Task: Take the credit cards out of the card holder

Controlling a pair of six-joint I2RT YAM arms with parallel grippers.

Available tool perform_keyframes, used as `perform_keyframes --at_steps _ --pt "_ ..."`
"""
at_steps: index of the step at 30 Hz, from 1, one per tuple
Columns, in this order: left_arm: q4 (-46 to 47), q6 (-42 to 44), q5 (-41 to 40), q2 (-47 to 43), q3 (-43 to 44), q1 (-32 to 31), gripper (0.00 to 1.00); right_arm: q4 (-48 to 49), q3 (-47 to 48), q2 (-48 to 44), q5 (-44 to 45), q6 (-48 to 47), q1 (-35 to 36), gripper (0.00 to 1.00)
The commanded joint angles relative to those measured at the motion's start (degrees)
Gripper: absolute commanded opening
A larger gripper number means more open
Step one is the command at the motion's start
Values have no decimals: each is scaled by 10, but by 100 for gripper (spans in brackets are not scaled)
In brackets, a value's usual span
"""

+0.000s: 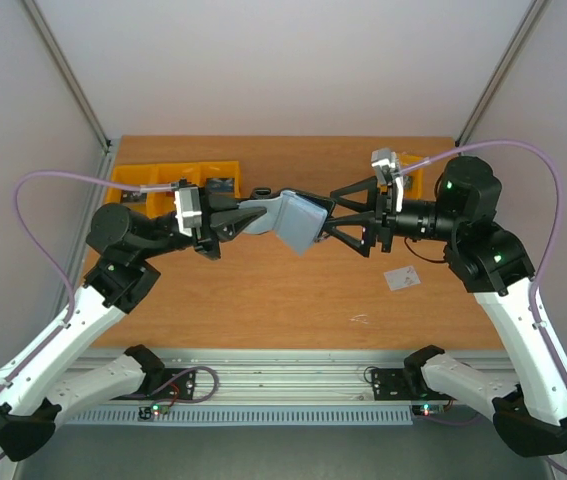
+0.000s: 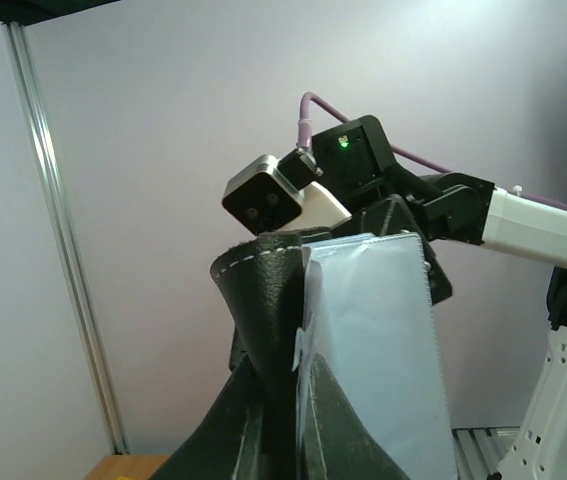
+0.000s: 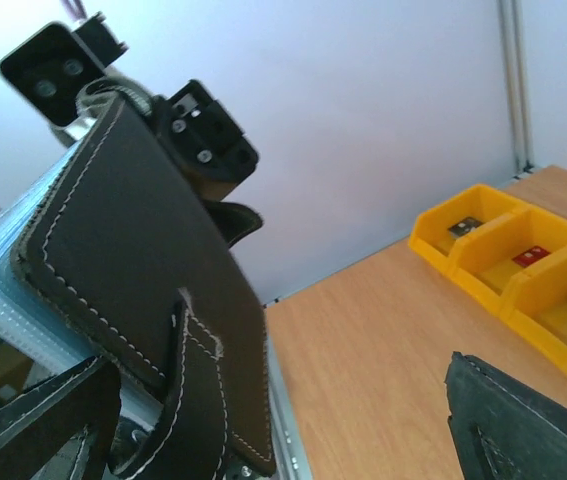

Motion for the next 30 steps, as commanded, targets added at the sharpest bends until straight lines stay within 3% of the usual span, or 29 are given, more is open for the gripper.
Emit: perform_keyframes --at_steps 1,5,14,20,30 --pt "55 -14 -18 -7 16 -3 0 12 17 -1 5 -13 25 88" --pt "47 -14 -24 -9 15 -4 0 2 27 6 7 -15 31 87" --pt "52 -11 -48 -9 14 -4 0 -150 108 16 19 -111 32 88" --pt "49 -14 -43 -12 13 -4 0 -96 104 30 52 -63 32 76" --pt "49 -16 -45 -15 11 -3 0 -76 98 45 64 -51 32 78"
